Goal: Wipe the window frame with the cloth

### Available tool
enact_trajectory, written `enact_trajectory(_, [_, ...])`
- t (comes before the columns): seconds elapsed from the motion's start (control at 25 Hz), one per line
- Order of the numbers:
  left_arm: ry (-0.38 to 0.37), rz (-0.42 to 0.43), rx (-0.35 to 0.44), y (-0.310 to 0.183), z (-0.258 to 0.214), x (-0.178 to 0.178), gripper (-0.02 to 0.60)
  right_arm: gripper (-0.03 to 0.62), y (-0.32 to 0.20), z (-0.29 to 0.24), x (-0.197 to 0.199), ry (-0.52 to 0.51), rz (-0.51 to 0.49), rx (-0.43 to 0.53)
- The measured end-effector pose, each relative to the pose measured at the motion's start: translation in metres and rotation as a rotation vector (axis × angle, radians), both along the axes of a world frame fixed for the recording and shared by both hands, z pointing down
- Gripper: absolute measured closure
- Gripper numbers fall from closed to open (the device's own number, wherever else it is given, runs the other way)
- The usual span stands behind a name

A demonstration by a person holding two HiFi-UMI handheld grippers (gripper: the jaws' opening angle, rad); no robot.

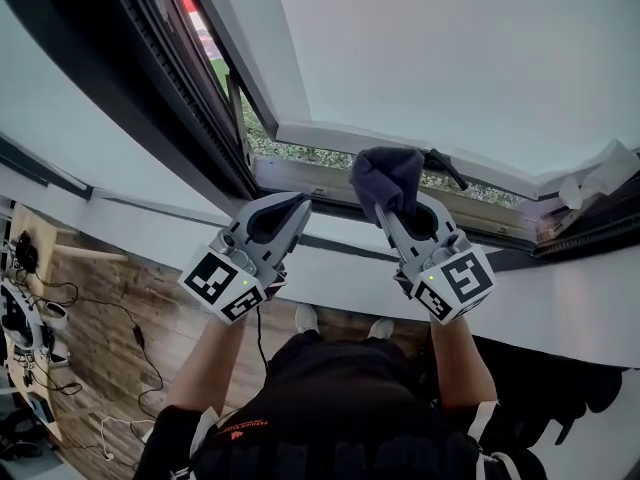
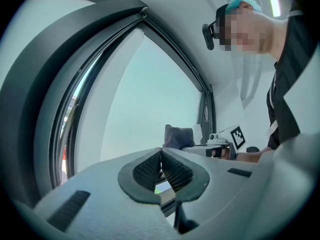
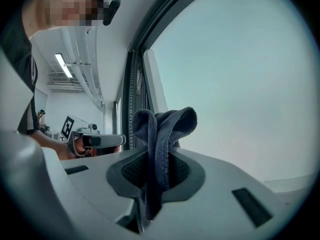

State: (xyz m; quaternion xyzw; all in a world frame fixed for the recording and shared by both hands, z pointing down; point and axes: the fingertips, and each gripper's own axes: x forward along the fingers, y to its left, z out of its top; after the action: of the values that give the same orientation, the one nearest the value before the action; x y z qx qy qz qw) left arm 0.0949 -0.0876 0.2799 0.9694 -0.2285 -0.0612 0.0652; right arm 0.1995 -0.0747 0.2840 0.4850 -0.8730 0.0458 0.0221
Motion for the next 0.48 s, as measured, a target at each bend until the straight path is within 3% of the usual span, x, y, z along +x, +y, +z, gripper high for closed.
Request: enact_trajectory(0.48, [0.006,0.056,0.024,-0.002,-0.016,0.031,0.56,0.548,0.007,-0.006,0.029,0.01,0.05,0.002])
